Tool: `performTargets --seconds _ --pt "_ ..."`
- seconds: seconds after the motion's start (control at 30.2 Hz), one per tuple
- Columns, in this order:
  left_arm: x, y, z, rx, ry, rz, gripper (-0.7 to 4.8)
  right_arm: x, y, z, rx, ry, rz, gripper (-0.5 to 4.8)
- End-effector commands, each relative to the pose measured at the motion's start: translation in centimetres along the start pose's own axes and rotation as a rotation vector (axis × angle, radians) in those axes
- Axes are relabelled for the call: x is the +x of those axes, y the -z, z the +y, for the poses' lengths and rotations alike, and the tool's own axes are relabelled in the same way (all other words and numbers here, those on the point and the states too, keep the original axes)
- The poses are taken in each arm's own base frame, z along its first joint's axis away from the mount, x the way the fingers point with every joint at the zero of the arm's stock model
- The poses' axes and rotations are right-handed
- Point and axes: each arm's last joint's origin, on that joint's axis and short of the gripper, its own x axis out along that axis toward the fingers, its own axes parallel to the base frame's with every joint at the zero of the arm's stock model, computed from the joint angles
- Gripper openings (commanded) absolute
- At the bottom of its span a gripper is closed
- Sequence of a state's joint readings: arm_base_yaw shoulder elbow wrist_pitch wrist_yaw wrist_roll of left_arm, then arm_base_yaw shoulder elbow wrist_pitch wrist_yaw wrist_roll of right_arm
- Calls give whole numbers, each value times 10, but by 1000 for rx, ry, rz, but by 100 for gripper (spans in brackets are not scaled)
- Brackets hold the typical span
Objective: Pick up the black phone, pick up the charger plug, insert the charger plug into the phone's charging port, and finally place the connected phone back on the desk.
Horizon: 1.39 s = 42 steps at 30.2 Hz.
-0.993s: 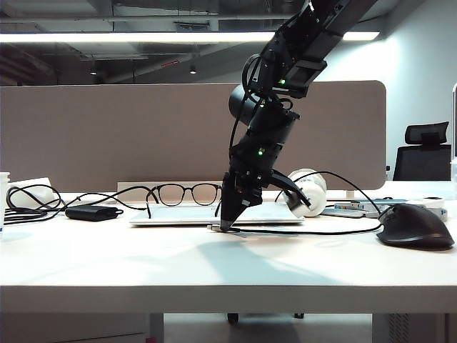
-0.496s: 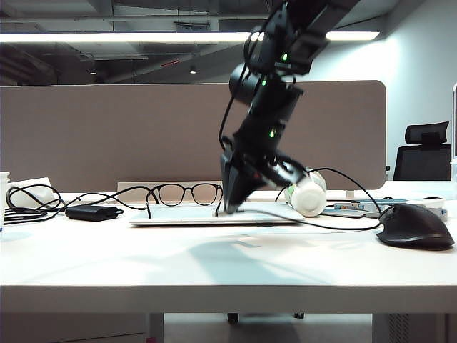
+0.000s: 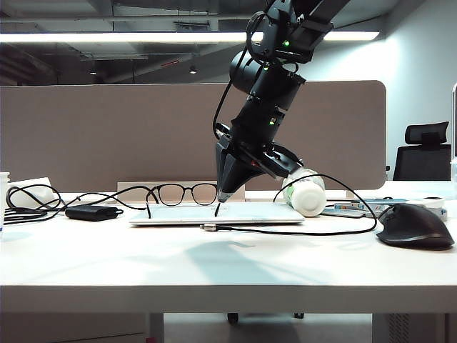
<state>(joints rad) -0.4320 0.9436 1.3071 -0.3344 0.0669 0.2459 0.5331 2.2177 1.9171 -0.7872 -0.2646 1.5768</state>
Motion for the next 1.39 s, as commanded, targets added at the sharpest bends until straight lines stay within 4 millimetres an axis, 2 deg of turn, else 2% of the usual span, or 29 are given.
performTargets --seconds 0.03,0.1,0.2,0.26,0.4,0.6,0.99,1.39 --pt "-3 -7 2 1 -13 -56 -7 -5 1 3 159 -19 -2 -7" --pt "-3 -7 2 1 -13 -56 -7 -5 1 3 258 -20 -1 34" --pt "-3 -7 2 1 -13 -56 -6 0 1 2 380 -14 4 142" --pt "-3 -7 2 1 -13 -56 -6 4 0 1 434 -7 3 176" --pt "-3 -7 2 1 -13 -56 -6 10 2 3 535 -24 9 177" --pt "-3 -7 2 1 -13 -56 -6 22 1 8 516 -88 6 176" --pt "-3 -7 1 0 -12 -54 -6 42 -9 0 537 -34 -1 166" --pt "-3 -6 1 0 -11 -48 -6 48 -22 -5 569 3 -2 144"
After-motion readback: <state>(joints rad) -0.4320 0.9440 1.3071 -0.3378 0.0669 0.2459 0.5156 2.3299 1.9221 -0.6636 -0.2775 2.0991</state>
